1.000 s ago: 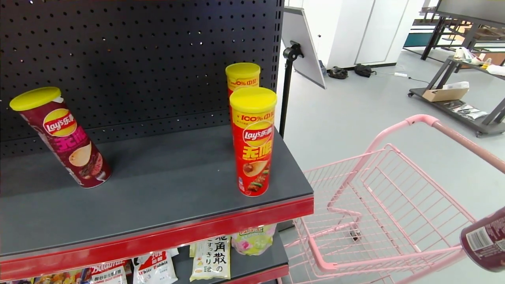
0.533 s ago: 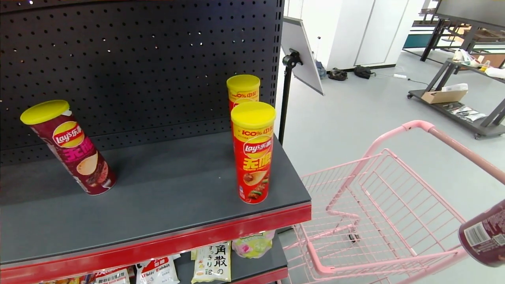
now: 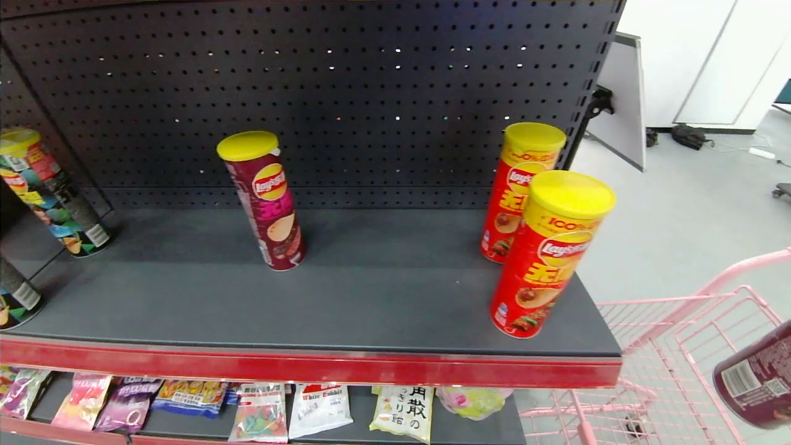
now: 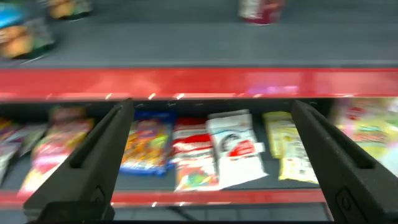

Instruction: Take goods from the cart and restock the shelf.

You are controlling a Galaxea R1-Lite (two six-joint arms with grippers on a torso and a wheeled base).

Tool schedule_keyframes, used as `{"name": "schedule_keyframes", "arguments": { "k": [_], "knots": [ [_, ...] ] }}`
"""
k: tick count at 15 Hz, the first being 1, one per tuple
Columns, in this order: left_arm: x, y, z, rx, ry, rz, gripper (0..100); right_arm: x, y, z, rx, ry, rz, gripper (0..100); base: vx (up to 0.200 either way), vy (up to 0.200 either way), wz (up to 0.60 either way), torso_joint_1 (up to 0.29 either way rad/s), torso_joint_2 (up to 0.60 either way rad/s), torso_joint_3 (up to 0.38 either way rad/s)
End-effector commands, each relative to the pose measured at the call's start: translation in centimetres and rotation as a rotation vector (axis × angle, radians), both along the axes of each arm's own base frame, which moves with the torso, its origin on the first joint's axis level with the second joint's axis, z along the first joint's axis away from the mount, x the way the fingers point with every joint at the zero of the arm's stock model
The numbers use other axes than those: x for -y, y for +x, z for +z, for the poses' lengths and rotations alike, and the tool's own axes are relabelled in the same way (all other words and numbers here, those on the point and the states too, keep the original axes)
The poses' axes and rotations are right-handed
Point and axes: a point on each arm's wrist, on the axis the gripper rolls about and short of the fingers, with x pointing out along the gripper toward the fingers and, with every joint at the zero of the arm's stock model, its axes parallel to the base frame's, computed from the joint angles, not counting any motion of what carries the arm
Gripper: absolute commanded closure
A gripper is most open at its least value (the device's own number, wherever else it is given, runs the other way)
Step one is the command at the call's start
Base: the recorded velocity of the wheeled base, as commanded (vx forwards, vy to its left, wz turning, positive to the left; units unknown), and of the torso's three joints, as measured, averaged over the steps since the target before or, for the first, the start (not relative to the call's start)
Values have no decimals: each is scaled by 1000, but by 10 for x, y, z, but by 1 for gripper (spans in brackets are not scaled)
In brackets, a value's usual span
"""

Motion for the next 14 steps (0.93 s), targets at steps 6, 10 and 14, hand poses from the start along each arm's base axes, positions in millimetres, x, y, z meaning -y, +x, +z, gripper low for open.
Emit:
{"name": "schedule_keyframes", "arguments": {
  "k": [6, 10, 14],
  "knots": [
    [0, 0, 0, -2, 0, 0, 0, 0, -33, -30, 67, 37, 3, 100, 0, 0, 0, 0, 0, 0],
    [0, 0, 0, -1, 0, 0, 0, 0, -42, -43, 84, 43, 44, 100, 0, 200, 0, -1, 1, 6],
    [0, 0, 0, -2, 0, 0, 0, -1, -38, -44, 62, 44, 45, 100, 0, 200, 0, 3, 4, 5]
  ]
}}
